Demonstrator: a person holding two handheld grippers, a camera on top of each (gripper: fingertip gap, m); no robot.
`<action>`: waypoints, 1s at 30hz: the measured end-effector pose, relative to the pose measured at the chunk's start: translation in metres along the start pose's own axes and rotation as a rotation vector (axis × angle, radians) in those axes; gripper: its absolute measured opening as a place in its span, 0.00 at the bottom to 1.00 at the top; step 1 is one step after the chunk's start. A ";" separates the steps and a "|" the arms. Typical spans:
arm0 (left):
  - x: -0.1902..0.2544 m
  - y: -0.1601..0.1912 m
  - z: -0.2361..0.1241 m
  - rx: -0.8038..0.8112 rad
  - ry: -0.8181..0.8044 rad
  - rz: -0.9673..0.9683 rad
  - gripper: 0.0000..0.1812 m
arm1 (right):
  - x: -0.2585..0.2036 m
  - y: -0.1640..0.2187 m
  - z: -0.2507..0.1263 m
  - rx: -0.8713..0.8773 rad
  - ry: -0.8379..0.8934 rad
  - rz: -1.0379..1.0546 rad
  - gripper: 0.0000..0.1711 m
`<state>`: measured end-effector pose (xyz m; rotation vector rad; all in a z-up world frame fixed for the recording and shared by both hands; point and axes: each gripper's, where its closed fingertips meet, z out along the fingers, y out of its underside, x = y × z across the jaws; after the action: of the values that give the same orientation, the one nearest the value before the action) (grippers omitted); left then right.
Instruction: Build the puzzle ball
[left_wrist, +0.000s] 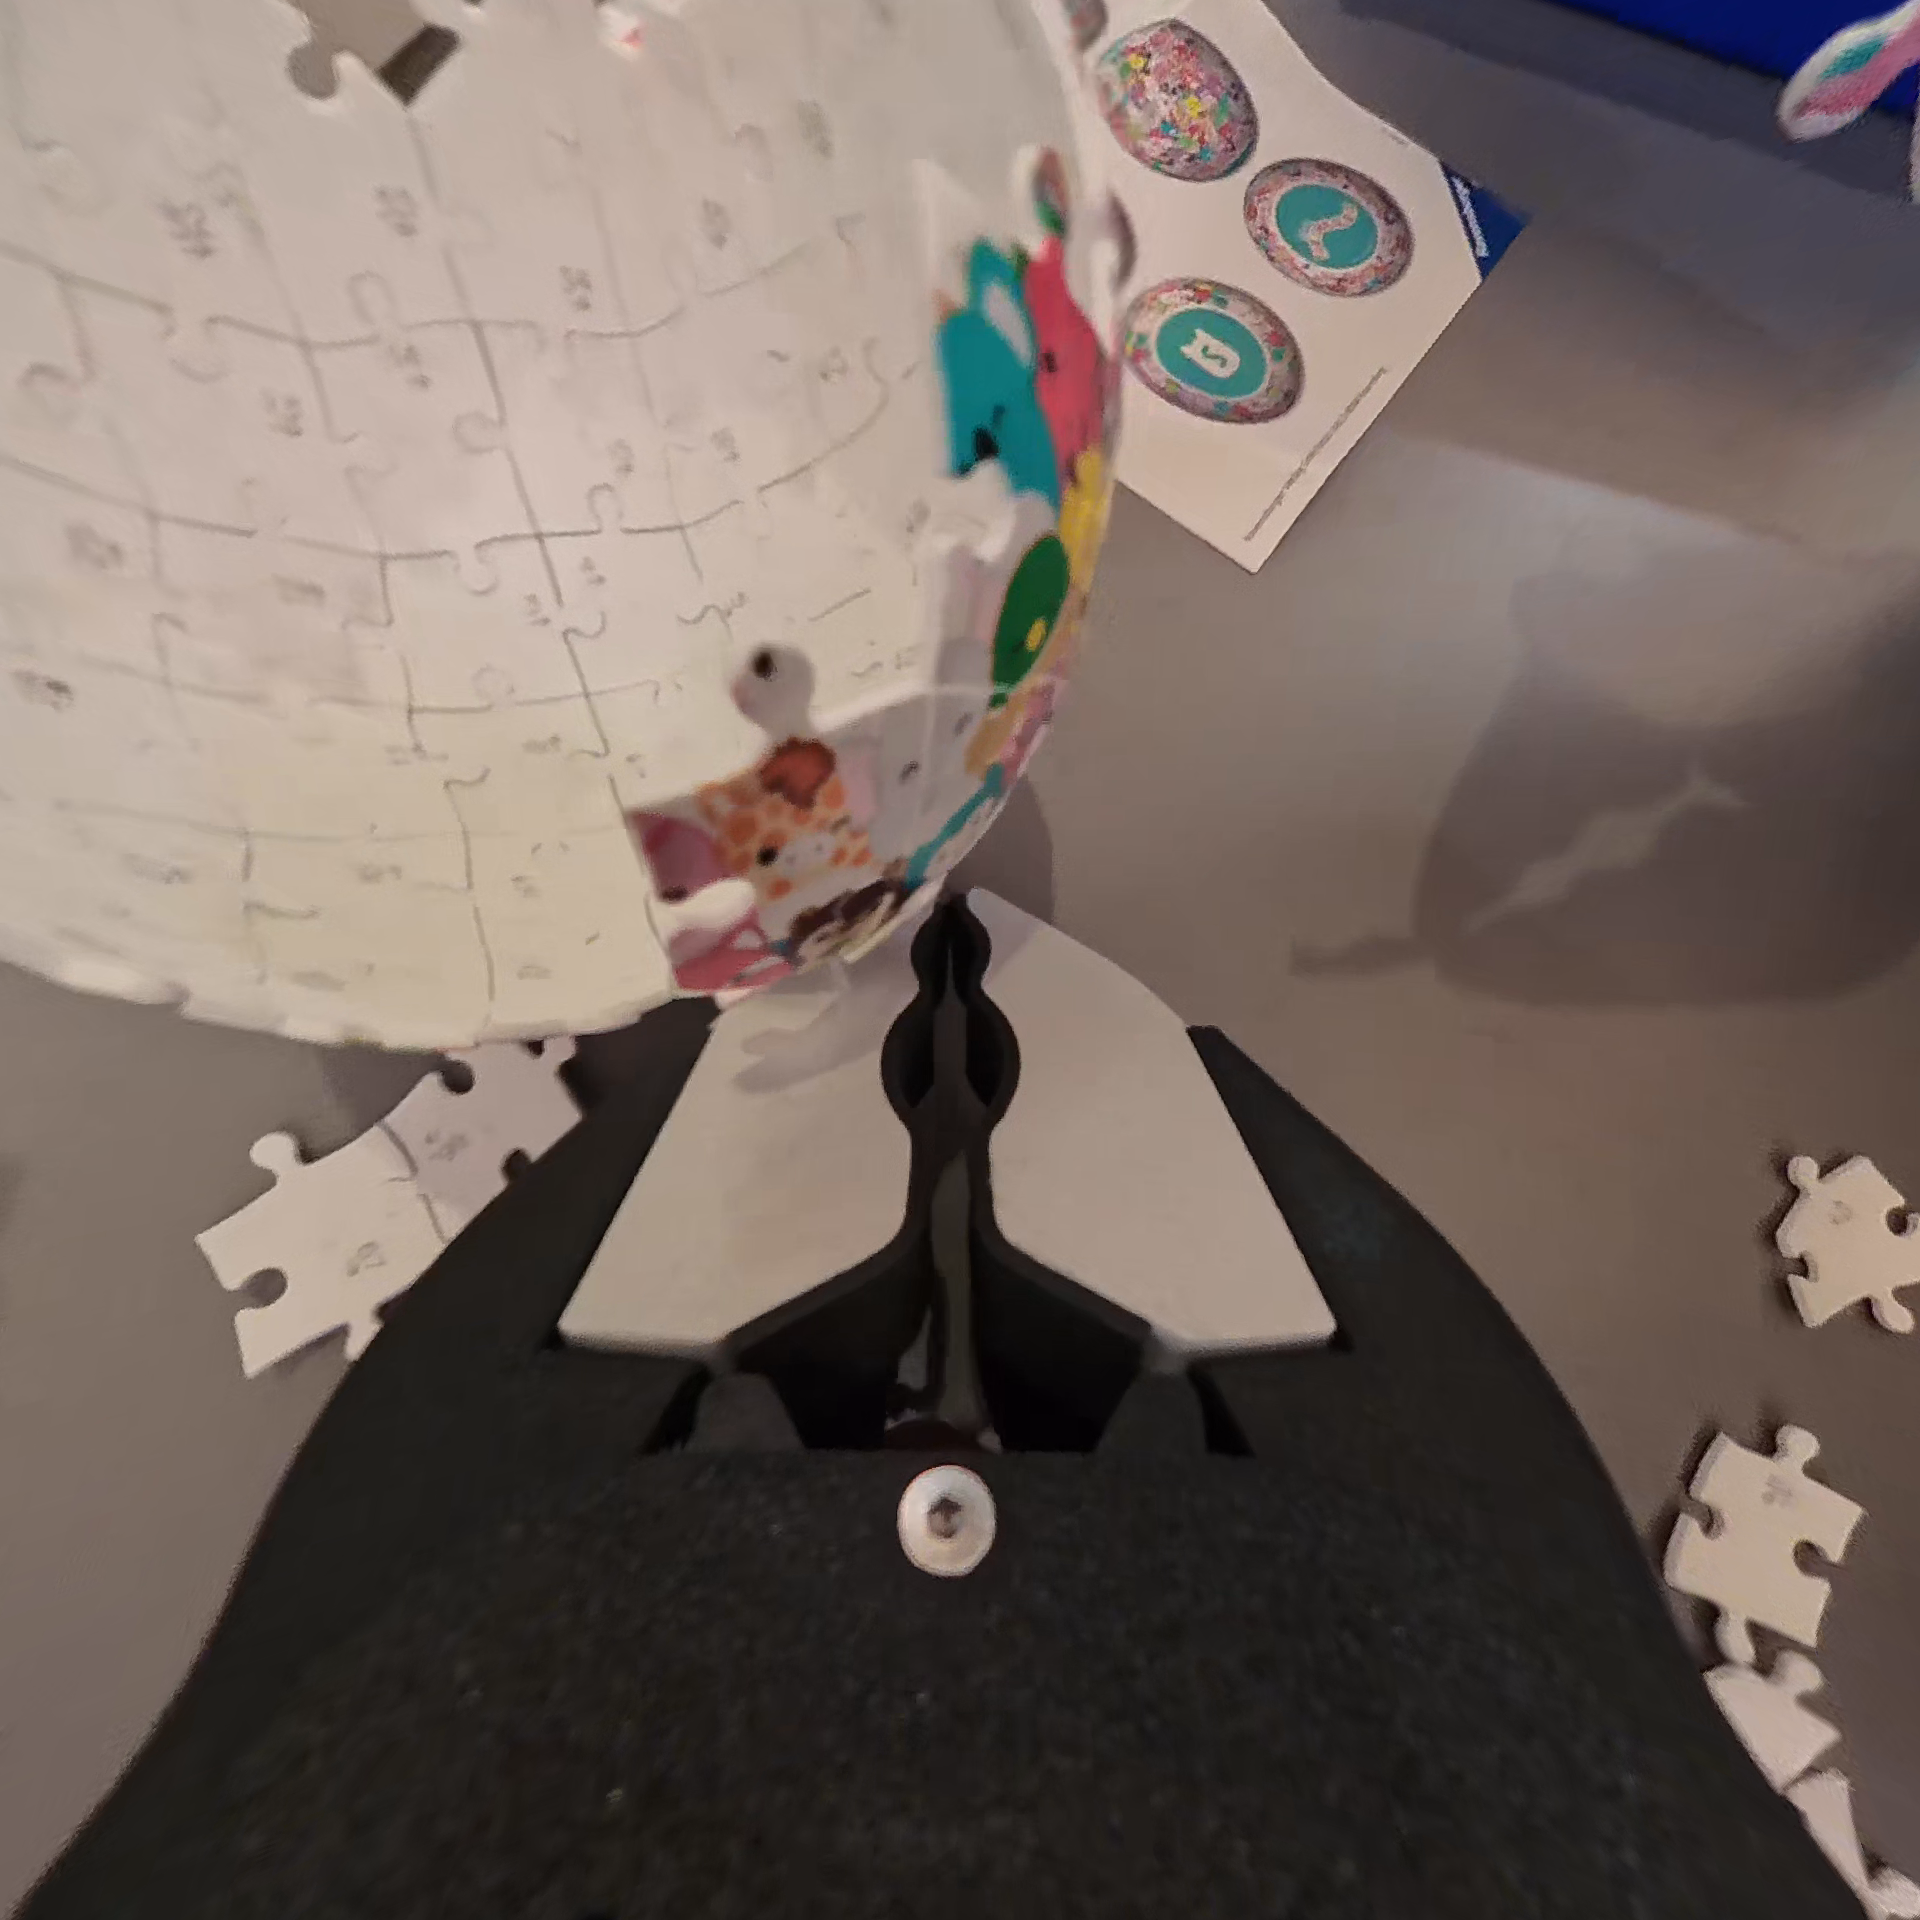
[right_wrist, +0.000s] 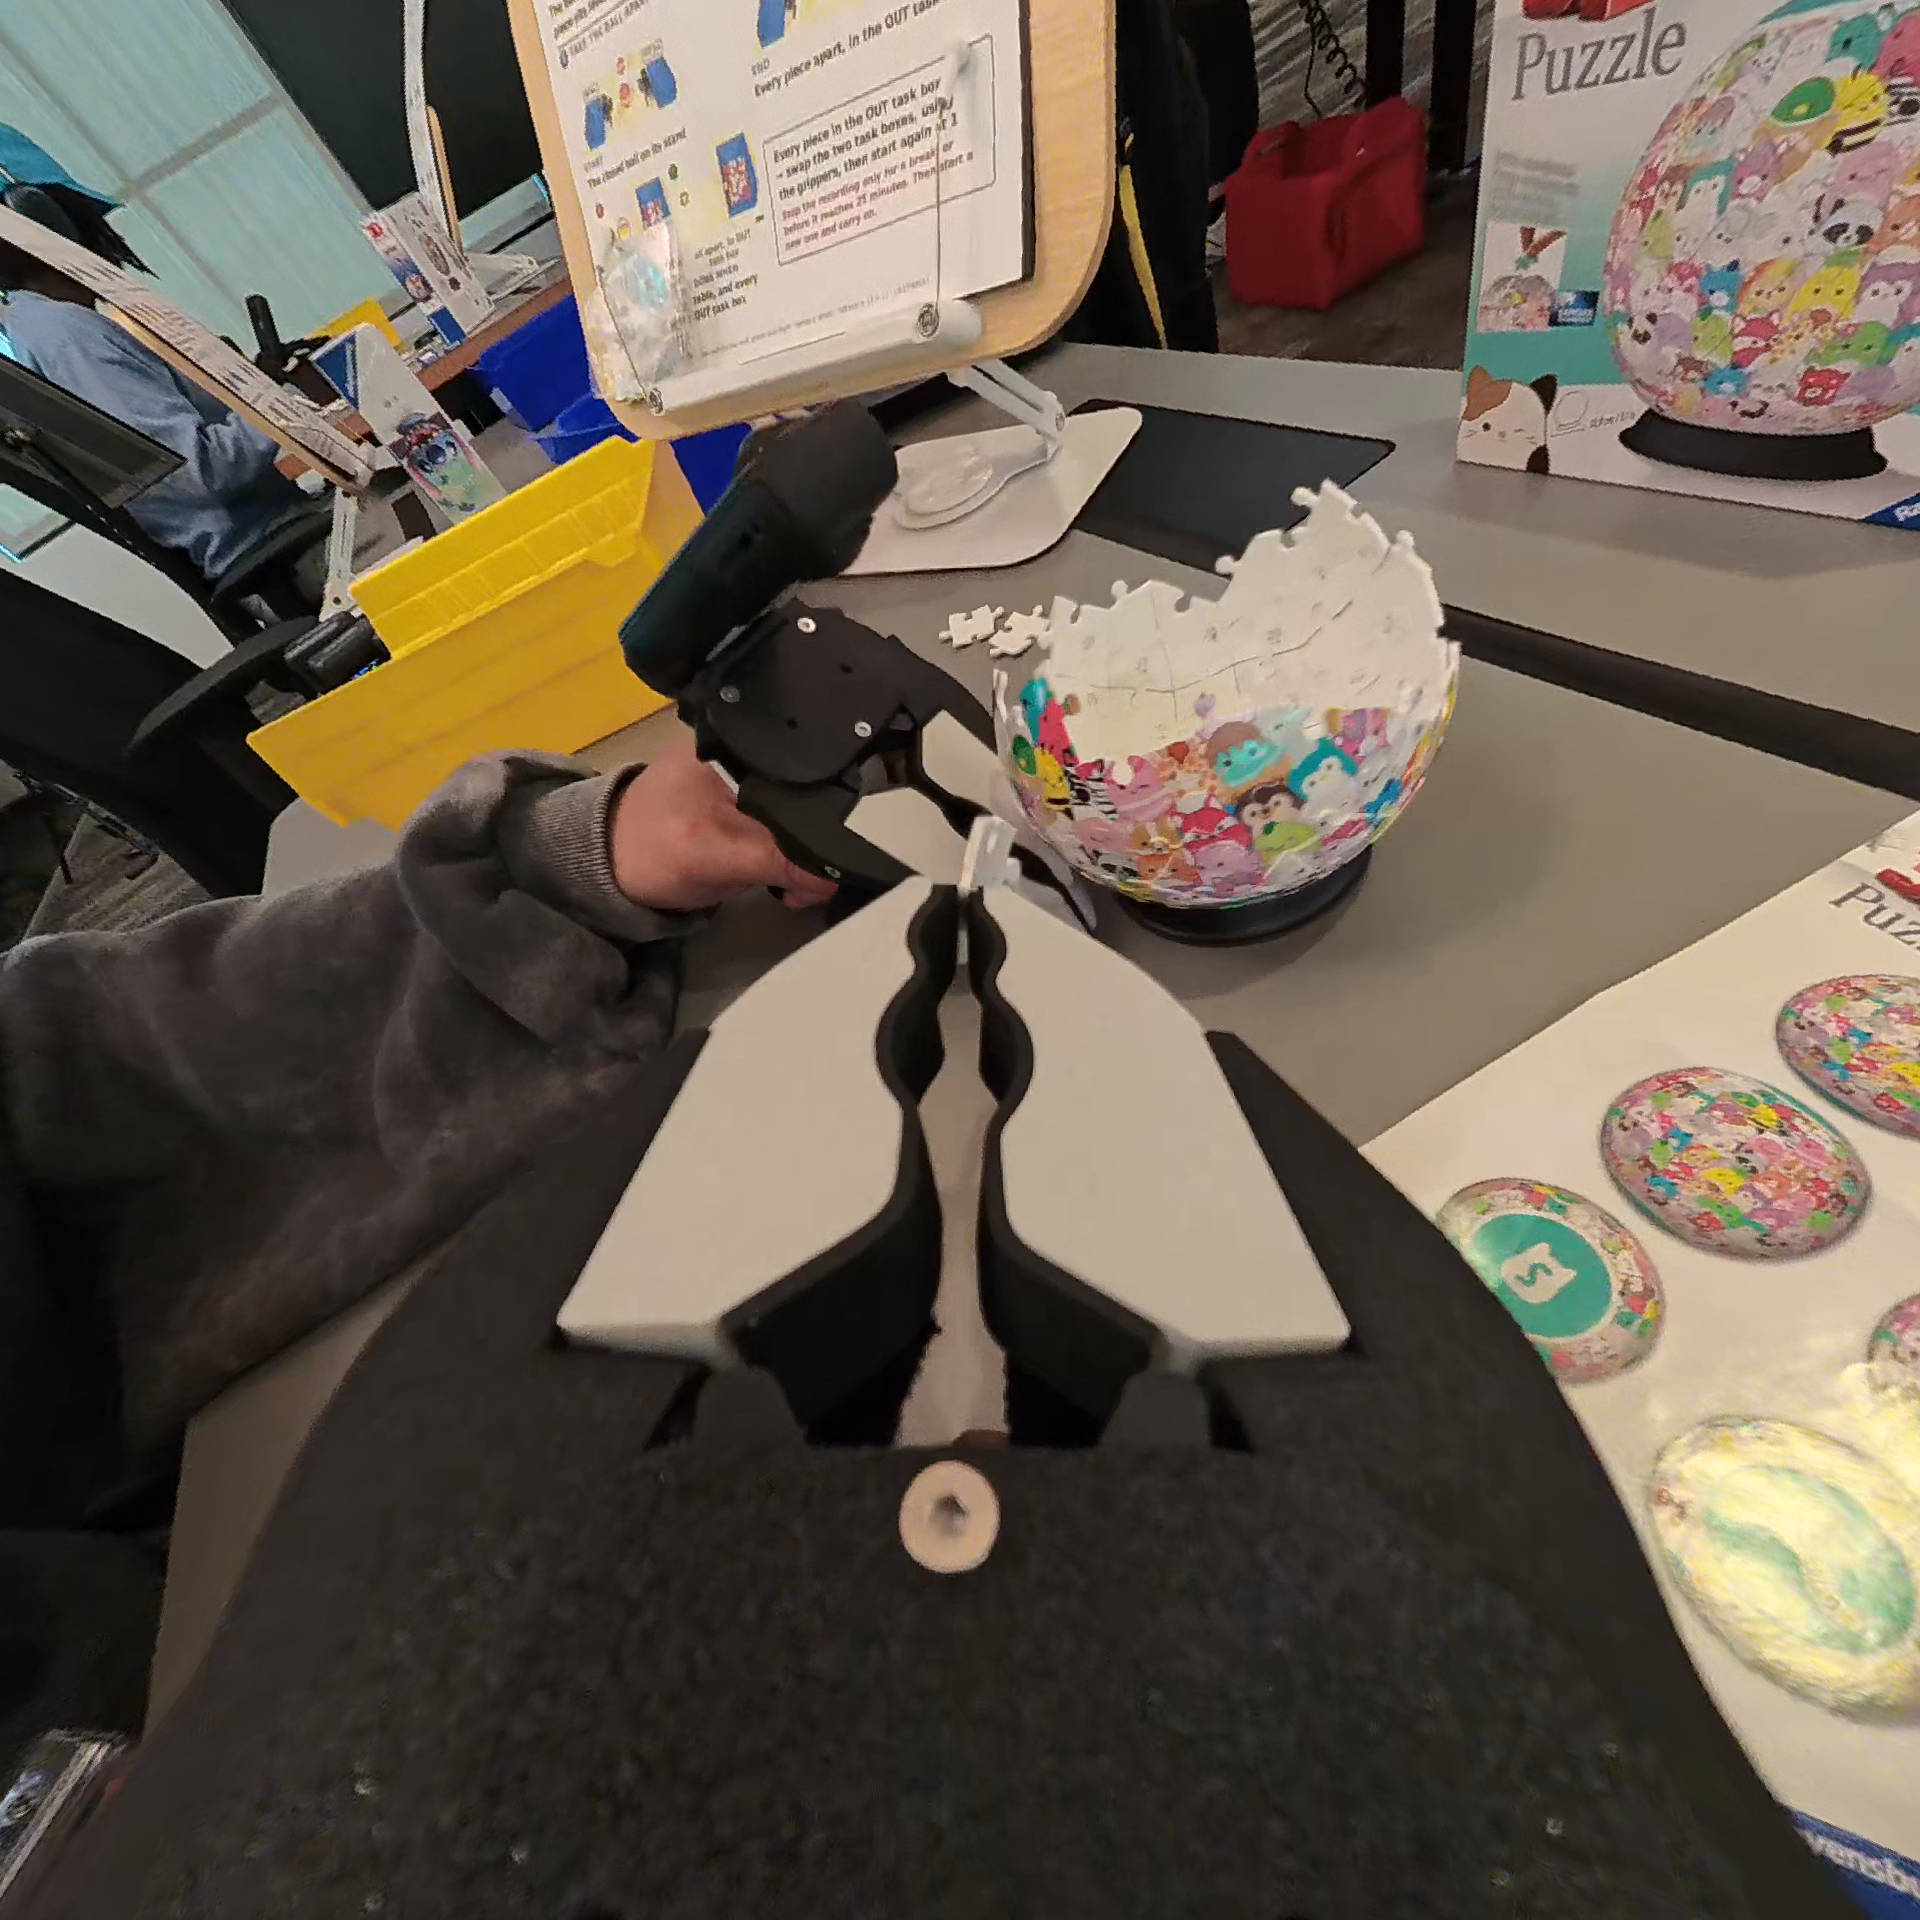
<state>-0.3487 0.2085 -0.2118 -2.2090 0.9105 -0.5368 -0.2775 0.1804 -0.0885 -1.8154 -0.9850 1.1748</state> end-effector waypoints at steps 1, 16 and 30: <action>0.002 0.000 0.001 -0.003 0.000 0.007 0.00 | -0.001 0.000 0.000 0.001 -0.004 0.003 0.01; -0.013 -0.014 -0.057 0.260 -0.172 0.128 0.11 | -0.047 0.035 -0.005 0.135 -0.224 -0.134 0.01; -0.009 -0.016 -0.056 0.294 -0.208 0.195 0.14 | -0.049 0.064 0.000 0.117 -0.261 -0.128 0.01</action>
<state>-0.3804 0.1997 -0.1630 -1.8484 0.8646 -0.3185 -0.2788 0.1099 -0.1273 -1.5104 -1.1359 1.3817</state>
